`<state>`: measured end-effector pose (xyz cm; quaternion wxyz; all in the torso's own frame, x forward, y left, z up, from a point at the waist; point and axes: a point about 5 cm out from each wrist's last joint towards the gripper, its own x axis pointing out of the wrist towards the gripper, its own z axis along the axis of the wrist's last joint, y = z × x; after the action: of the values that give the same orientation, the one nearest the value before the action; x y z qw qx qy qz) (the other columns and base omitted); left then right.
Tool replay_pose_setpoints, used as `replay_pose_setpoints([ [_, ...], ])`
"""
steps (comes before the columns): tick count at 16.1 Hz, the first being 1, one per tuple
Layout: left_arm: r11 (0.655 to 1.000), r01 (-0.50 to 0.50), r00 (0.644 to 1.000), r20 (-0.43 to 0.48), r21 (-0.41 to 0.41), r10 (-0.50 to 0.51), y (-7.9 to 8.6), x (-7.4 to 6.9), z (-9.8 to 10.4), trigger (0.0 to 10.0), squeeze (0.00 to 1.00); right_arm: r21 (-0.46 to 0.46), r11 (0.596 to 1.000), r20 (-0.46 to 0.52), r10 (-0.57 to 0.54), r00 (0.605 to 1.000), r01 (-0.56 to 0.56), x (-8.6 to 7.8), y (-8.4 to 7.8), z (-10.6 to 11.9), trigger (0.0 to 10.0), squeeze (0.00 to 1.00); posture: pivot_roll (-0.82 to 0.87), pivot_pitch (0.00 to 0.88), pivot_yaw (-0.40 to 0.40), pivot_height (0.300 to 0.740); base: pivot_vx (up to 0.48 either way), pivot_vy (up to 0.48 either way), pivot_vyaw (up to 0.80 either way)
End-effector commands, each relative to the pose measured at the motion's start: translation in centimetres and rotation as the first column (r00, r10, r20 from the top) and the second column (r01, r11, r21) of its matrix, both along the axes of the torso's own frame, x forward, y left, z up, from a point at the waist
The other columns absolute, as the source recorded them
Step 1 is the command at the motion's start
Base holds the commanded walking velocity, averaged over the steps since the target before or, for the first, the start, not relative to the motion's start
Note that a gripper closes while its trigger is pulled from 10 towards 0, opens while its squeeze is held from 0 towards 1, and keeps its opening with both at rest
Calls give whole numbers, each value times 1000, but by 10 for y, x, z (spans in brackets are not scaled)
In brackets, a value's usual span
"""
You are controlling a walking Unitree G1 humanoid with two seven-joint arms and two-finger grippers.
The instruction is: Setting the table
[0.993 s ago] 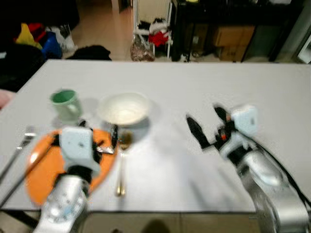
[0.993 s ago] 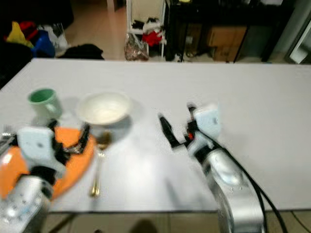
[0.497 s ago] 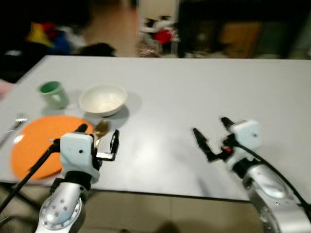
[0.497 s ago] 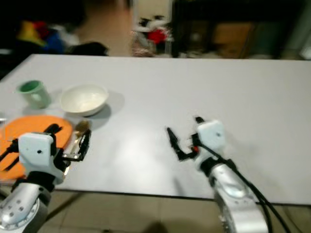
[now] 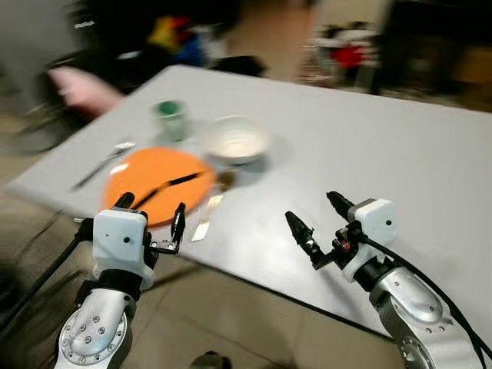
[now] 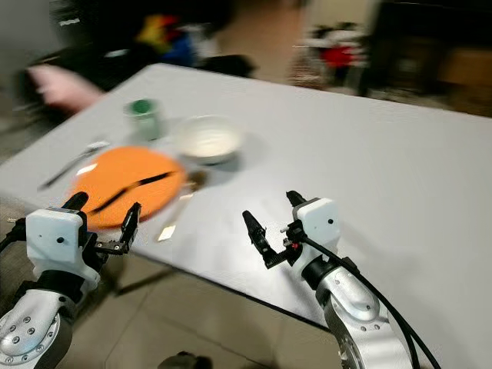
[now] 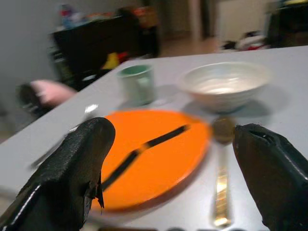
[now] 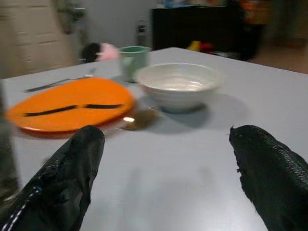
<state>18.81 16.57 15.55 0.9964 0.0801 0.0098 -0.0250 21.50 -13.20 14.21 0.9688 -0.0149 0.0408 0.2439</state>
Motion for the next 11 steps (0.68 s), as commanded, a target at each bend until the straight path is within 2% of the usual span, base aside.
replay_pose_setpoints([
  [1, 1000, -24, 1000, 6, 6, 24, 2, -2, 1, 10000, 882, 3, 1000, 16, 11, 1000, -12, 3, 1, 2, 10000, 1000, -35, 0, 58, 740, 0, 0, 800],
  [2, 999, -36, 999, 1, 4, 36, 3, -5, 0, 10000, 835, 4, 1000, 15, 24, 1000, -24, 4, 2, 2, 10000, 1000, -35, 0, 58, 740, 0, 0, 800],
  [3, 999, -38, 999, -4, 3, 38, 2, -7, 0, 10000, 439, 0, 999, 15, 43, 999, -43, 4, 5, 2, 10000, 1000, -20, 0, 41, 740, 0, 0, 800],
  [4, 999, -38, 999, -6, 3, 38, 2, -7, 0, 10000, 439, -1, 999, 15, 47, 999, -47, 5, 6, 2, 10000, 1000, -20, 0, 41, 740, 0, 0, 800],
  [5, 999, -39, 999, -10, 4, 39, 2, -9, 0, 10000, 0, 5, 999, 15, 49, 999, -49, 5, 7, 1, 10000, 1000, -15, 0, 39, 740, 0, 0, 800],
  [11, 999, -34, 999, -17, 41, 35, 4, -12, 1, 10000, 0, -1, 999, 12, 54, 998, -54, 6, 8, -1, 10000, 1000, -4, 0, 44, 740, 0, 0, 800],
])
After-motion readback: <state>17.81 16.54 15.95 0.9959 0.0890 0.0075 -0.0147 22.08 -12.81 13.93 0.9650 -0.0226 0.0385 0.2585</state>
